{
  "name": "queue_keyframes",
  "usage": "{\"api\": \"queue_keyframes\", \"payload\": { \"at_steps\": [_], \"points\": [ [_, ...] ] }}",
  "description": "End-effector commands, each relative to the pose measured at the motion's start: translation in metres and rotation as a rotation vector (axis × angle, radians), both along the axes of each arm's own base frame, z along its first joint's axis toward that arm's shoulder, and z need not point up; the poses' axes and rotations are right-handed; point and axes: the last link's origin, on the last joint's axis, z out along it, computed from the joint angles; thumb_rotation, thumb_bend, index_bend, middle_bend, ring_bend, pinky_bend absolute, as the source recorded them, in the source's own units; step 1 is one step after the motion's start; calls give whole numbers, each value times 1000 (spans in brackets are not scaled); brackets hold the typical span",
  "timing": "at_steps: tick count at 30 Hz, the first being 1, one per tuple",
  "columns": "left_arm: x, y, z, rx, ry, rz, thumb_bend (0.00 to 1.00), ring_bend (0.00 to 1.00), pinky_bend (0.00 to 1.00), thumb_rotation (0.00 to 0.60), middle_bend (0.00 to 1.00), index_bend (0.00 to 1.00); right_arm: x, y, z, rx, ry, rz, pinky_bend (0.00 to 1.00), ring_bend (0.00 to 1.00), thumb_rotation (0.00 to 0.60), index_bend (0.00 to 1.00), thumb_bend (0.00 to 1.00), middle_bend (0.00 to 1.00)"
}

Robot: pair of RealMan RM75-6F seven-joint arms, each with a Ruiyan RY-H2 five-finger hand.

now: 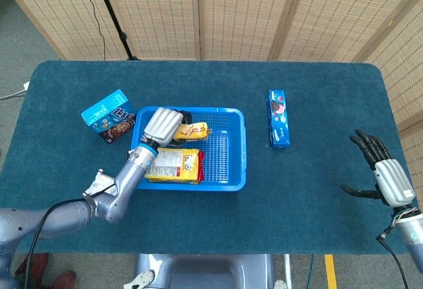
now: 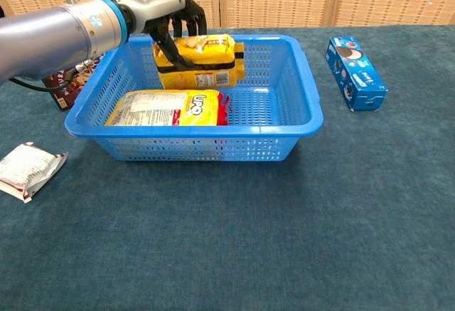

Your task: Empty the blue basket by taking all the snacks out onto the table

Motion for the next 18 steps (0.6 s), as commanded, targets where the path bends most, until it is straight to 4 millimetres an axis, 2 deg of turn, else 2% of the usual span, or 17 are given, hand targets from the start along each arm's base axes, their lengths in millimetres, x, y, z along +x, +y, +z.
{"api": "queue_keyframes", "payload": {
  "at_steps": [1,8,12,15,16,18],
  "points": [
    [3,-6,27,46,-43,-32,345,508,556,600,529,640,0,1,0,1,-3,1,0,0,600,0,0,0],
    [2,-21,50,66,-52,-80,345,508,556,600,529,640,1,2,2,-1,-12,6,0,0,600,0,0,0],
    [-7,-33,66,70,-60,-93,345,508,556,600,529,640,2,4,3,-3,-17,11,0,0,600,0,0,0],
    [-24,-49,86,82,-65,-106,345,507,556,600,529,640,3,5,4,-1,-20,16,0,0,600,0,0,0],
    [-43,-64,100,80,-52,-100,345,507,556,600,529,640,4,6,4,-1,-24,20,0,0,600,0,0,0],
    [-63,-77,112,76,-33,-95,345,507,556,600,529,640,6,7,4,-2,-28,24,0,0,600,0,0,0]
  ]
}}
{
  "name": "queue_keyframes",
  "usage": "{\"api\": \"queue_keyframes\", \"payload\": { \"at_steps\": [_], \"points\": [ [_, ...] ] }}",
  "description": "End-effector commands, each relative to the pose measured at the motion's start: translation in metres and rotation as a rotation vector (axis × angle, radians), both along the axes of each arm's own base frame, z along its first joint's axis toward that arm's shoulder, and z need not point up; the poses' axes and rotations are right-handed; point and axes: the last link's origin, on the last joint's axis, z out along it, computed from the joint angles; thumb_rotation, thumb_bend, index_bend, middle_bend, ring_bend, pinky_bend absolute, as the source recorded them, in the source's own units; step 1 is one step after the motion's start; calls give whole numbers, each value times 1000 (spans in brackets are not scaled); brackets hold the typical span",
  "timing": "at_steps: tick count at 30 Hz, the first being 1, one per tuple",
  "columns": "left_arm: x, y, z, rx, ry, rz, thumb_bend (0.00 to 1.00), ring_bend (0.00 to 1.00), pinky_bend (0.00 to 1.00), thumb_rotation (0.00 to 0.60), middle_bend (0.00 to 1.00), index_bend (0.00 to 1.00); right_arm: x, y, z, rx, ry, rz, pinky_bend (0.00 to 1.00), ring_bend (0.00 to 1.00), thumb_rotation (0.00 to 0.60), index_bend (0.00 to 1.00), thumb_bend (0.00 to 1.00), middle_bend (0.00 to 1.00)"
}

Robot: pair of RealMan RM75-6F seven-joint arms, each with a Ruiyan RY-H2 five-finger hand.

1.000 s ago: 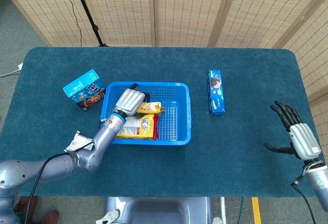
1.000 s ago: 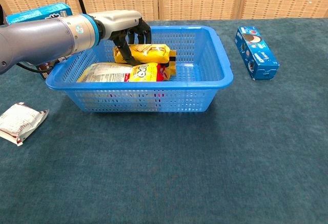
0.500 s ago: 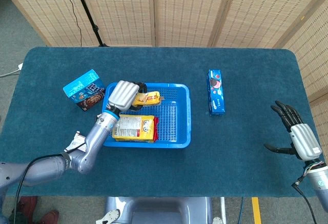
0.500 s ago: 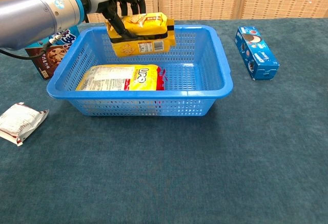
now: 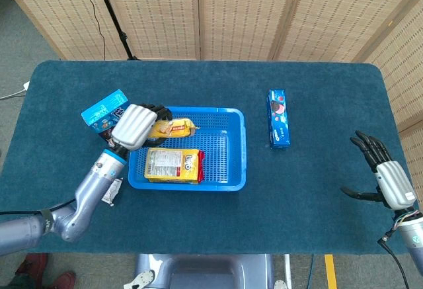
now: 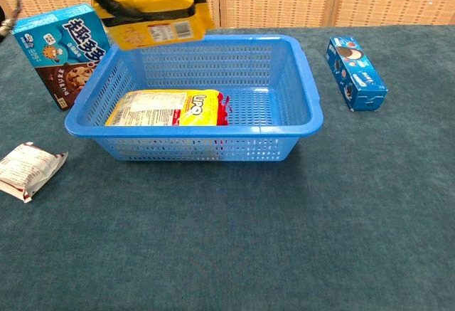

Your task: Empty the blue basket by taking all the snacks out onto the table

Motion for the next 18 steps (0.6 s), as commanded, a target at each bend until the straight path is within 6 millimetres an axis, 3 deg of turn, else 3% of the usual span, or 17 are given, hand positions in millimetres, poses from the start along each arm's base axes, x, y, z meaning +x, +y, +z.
{"api": "queue_keyframes", "payload": {
  "at_steps": [1,9,12,13,14,16,17,18],
  "points": [
    [-50,-35,31,-3,34,25,344,506,556,600,529,640,2,2,1,-1,-5,6,0,0,600,0,0,0],
    [-141,-62,46,20,123,173,338,499,556,600,529,637,5,7,1,1,-8,22,0,0,600,0,0,0],
    [-167,-63,48,30,159,239,307,415,531,600,487,589,6,8,1,5,-9,26,0,0,600,0,0,0],
    [-175,-63,48,12,170,269,277,314,465,600,392,511,7,8,0,6,-9,28,0,0,600,0,0,0],
    [-179,-63,48,-3,176,287,215,181,346,600,239,350,7,8,0,7,-8,29,0,0,600,0,0,0],
    [-182,-63,48,-54,166,330,90,20,119,600,34,84,7,9,0,8,-8,30,0,0,600,0,0,0],
    [-179,-63,49,-74,142,331,32,0,37,600,0,5,7,9,0,7,-7,29,0,0,600,0,0,0],
    [-176,-63,51,-79,129,322,13,0,11,600,0,0,7,9,0,7,-7,29,0,0,600,0,0,0]
  ]
}}
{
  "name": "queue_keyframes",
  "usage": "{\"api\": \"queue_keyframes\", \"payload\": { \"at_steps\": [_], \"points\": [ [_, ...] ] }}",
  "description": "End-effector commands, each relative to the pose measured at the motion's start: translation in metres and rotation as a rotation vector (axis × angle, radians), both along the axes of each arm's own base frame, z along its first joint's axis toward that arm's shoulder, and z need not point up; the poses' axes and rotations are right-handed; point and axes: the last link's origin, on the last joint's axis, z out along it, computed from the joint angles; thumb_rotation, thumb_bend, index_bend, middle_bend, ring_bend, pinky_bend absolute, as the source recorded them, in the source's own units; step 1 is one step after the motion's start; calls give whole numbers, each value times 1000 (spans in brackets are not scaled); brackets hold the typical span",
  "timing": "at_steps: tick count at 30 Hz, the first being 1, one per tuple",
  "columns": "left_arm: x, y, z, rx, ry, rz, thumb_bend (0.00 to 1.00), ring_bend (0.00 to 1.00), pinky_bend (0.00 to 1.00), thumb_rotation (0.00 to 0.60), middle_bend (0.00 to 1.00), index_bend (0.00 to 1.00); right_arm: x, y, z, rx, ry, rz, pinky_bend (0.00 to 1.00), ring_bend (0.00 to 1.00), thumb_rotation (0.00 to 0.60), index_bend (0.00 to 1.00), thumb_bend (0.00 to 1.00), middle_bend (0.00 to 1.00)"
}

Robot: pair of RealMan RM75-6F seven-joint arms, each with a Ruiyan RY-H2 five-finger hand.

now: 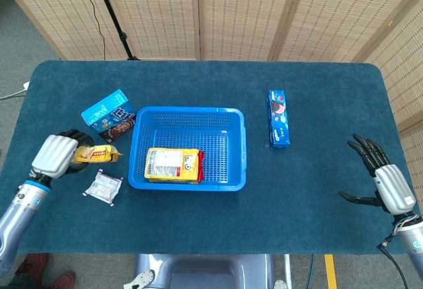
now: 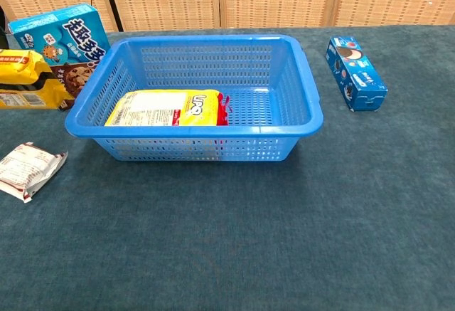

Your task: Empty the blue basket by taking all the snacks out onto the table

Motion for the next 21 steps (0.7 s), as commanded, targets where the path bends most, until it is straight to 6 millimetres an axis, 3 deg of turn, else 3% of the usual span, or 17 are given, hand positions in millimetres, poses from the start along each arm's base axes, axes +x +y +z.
{"api": "queue_keyframes", "payload": {
  "at_steps": [1,7,12,13,16,21],
  "points": [
    [3,-4,5,-55,-72,31,1,0,0,600,0,0,0,0,0,1,1,-1,0,0,600,0,0,0],
    [46,-3,12,-72,-128,-85,0,0,0,600,0,0,0,-1,-1,2,5,-7,0,0,600,0,0,0],
    [89,5,1,-123,-127,-146,0,0,0,600,0,0,-1,-2,-2,6,10,-10,0,0,600,0,0,0],
    [108,10,-11,-170,-118,-160,0,0,0,600,0,0,-1,-2,-3,8,12,-11,0,0,600,0,0,0],
    [135,23,-35,-243,-73,-161,0,0,0,600,0,0,-2,-3,-3,6,13,-15,0,0,600,0,0,0],
    [156,34,-73,-318,-26,-128,0,0,0,600,0,0,-4,-5,-1,2,11,-26,0,0,600,0,0,0]
  ]
}}
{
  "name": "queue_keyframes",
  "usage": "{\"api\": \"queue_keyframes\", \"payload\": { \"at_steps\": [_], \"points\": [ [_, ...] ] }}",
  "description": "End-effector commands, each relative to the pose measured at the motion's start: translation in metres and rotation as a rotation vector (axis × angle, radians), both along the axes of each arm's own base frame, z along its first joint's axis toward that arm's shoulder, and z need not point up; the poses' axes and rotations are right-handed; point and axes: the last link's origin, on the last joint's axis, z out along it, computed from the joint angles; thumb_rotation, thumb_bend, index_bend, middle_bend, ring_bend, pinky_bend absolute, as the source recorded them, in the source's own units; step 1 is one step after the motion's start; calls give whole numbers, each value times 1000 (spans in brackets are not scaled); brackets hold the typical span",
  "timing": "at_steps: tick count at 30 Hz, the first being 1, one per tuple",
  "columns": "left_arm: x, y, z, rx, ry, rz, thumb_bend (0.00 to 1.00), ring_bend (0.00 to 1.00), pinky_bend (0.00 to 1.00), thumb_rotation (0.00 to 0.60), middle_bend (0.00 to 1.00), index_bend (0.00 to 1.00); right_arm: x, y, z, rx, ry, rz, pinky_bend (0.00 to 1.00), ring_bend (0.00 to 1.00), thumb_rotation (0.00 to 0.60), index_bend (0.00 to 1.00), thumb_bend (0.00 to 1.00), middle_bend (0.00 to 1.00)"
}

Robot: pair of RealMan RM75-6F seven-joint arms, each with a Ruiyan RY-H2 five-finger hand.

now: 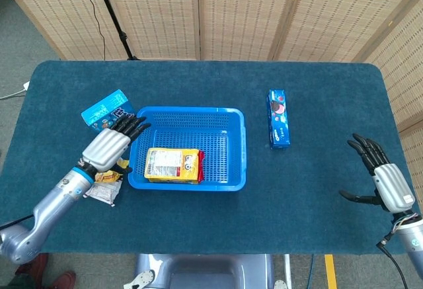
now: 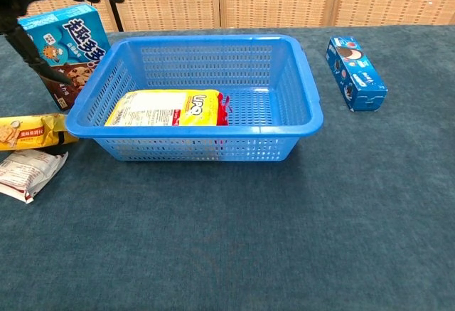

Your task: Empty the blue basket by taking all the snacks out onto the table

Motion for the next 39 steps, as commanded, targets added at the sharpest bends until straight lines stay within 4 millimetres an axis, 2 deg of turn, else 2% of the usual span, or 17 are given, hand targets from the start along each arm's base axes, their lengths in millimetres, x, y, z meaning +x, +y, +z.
{"api": "queue_keyframes", "payload": {
  "at_steps": [1,6,25,27,30,32,33,34,35,37,39],
  "points": [
    [37,9,-43,-104,20,2,0,0,0,600,0,0,-2,-1,1,-2,-1,-8,0,0,600,0,0,0],
    [43,10,-66,-147,43,45,0,0,0,600,0,0,-5,-3,3,-7,-5,-24,0,0,600,0,0,0],
    [45,21,-103,-206,125,106,0,0,3,600,0,0,-6,-6,-3,8,10,-27,0,0,600,0,0,0],
    [46,23,-105,-197,128,103,0,0,57,600,0,0,-6,-6,-4,10,11,-28,0,0,600,0,0,0],
    [48,26,-109,-175,116,98,24,16,297,600,0,7,-6,-7,-5,14,11,-29,0,0,600,0,0,0],
    [50,27,-110,-155,107,88,125,155,498,600,77,149,-6,-7,-6,17,12,-30,0,0,600,0,0,0],
    [50,27,-111,-154,100,88,172,223,551,600,130,226,-6,-7,-6,17,12,-29,0,0,600,0,0,0],
    [51,27,-112,-149,95,82,243,311,608,600,230,344,-6,-7,-6,19,12,-28,0,0,600,0,0,0],
    [52,27,-112,-143,91,76,308,380,646,600,321,440,-6,-7,-6,20,13,-28,0,0,600,0,0,0],
    [52,27,-112,-136,81,72,392,457,680,600,423,549,-6,-7,-6,19,13,-27,0,0,600,0,0,0],
    [53,27,-111,-134,72,69,450,496,693,600,472,606,-6,-7,-7,21,11,-27,0,0,600,0,0,0]
  ]
}}
